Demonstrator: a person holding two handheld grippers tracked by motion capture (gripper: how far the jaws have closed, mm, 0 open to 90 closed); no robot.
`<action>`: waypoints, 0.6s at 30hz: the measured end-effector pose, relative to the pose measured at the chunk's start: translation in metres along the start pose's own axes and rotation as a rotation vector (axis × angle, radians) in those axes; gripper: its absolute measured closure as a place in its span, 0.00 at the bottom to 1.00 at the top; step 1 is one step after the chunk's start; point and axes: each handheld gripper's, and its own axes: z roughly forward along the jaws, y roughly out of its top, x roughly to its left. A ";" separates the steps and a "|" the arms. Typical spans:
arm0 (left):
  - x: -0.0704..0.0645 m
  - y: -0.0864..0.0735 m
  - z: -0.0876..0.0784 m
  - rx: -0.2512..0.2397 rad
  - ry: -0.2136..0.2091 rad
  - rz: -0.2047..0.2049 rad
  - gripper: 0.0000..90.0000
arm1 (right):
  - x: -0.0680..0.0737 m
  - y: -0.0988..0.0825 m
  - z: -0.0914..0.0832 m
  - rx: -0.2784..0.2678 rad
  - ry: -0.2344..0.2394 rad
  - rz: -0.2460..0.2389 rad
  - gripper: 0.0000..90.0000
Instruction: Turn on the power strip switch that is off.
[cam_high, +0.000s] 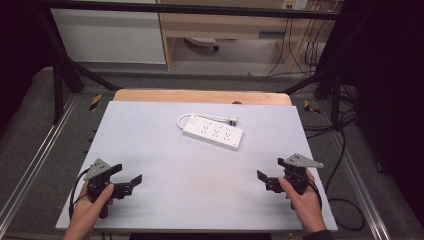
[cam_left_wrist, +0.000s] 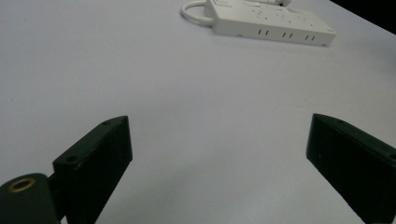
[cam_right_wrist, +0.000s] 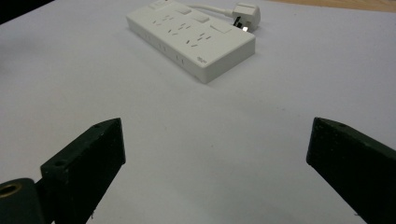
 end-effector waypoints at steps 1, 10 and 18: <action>0.000 0.000 0.000 0.001 0.001 0.007 0.08 | 0.001 0.005 0.002 0.000 0.005 -0.009 0.05; 0.001 0.000 0.001 0.003 0.006 0.008 0.07 | 0.005 0.034 0.007 -0.011 0.020 -0.055 0.04; 0.003 -0.002 0.004 0.021 -0.003 0.019 0.07 | 0.004 0.061 0.019 0.005 0.054 -0.034 0.04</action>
